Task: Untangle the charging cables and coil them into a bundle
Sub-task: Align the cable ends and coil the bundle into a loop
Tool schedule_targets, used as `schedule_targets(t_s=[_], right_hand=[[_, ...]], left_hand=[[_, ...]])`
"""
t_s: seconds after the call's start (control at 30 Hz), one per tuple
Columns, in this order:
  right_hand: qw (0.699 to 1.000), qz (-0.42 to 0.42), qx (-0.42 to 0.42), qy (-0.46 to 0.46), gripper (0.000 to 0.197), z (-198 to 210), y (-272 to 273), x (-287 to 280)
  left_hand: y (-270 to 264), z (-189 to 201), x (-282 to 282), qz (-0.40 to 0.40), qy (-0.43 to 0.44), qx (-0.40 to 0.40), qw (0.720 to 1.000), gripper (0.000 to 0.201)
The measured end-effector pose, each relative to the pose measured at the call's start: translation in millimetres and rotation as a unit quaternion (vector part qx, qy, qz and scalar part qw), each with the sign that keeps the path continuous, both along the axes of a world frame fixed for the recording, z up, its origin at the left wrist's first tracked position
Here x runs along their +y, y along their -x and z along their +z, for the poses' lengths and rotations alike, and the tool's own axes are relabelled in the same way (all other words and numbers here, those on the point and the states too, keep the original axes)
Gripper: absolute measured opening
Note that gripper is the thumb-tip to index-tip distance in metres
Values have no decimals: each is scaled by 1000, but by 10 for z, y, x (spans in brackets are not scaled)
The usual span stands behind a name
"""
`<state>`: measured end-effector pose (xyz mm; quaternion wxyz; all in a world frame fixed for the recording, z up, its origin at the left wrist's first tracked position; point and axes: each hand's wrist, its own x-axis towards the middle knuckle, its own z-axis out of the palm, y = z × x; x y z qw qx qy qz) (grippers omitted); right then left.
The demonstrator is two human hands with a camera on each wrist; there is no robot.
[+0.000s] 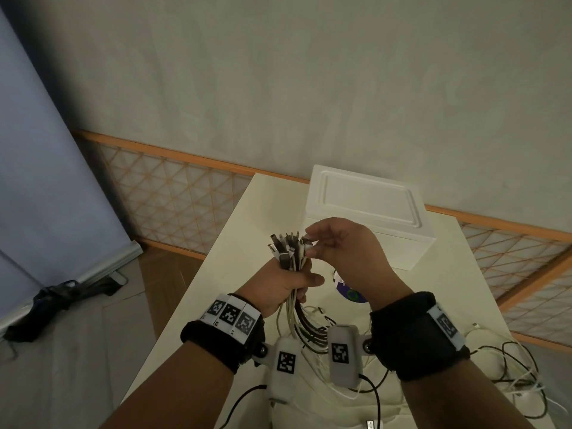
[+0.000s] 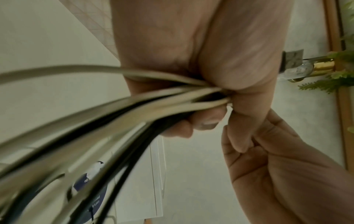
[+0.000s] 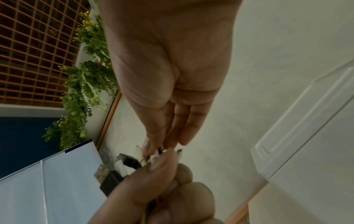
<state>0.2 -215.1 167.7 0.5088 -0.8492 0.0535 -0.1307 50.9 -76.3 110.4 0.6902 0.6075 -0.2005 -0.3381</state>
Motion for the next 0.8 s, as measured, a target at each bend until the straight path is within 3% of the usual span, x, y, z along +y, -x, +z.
schedule_targets(t_s=[0.13,0.23,0.47,0.6,0.67,0.73,0.8], right_hand=[[999,22,-35,24,16,30,33,88],[994,100,-16,43,36,28,19,197],[978,130,-30,158,30,25,-72,294],[964,131,-67,223,44,-40,-93,304],[937,152,-80,305,51,-55,-86,310],[910,170,-33,377,67,-44,-60,297],[906,178,-11,385,80,-44,-63,263]], left_hand=[[32,41,10,-9,-21,-16,1000,20],[100,57,-28,-19,-37,-30,999,13],[111,99,23,-17,-46,-44,998,12],[130,131,24,-4,-39,-59,997,9],[172,167,16,22,-41,-72,996,9],[173,178,24,32,-62,-97,993,24],[165,203,42,11,-92,-112,989,27]])
